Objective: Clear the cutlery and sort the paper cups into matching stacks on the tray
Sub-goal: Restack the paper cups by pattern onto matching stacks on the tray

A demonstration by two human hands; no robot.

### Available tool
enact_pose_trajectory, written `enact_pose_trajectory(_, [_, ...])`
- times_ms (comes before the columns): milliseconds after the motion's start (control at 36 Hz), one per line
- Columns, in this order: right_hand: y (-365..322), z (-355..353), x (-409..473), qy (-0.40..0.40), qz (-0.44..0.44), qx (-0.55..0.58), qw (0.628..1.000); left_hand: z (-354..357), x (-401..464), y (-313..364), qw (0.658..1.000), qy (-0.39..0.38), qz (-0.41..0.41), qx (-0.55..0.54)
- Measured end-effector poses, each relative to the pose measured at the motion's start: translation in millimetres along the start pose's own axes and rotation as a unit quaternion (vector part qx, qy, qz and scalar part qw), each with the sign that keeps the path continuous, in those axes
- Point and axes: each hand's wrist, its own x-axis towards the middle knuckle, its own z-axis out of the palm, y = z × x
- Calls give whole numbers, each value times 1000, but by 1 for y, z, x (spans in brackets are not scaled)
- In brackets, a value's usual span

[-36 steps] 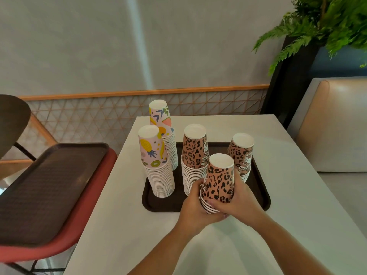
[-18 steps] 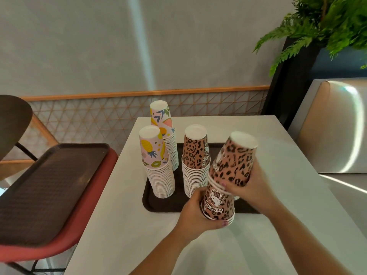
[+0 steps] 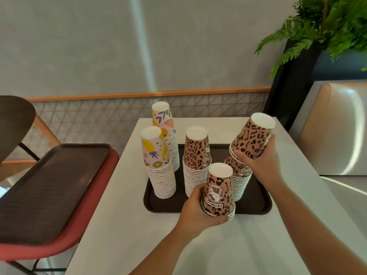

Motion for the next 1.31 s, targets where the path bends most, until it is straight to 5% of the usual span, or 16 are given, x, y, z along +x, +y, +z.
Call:
enact_pose_trajectory(194, [22,4,-16,-93,42,-109,989,0,-2,3,1000,4,-4,-4])
enact_pose_trajectory(333, [3,-6,-49,80,-85,-42,992,2,-2,7,1000,13,10,3])
enact_pose_trajectory(417, [-6,-5,-71,-25,-113,29,993,5,-2,9,999,24,24,-11])
enact_pose_trajectory(583, [-6,5,-84,-250,-16,16,968,13,-2,19,998,48,44,-20])
enact_pose_trajectory(1306, [-63,-50,-16,-79,-82,165,980,16,24,88,981,97,163,43])
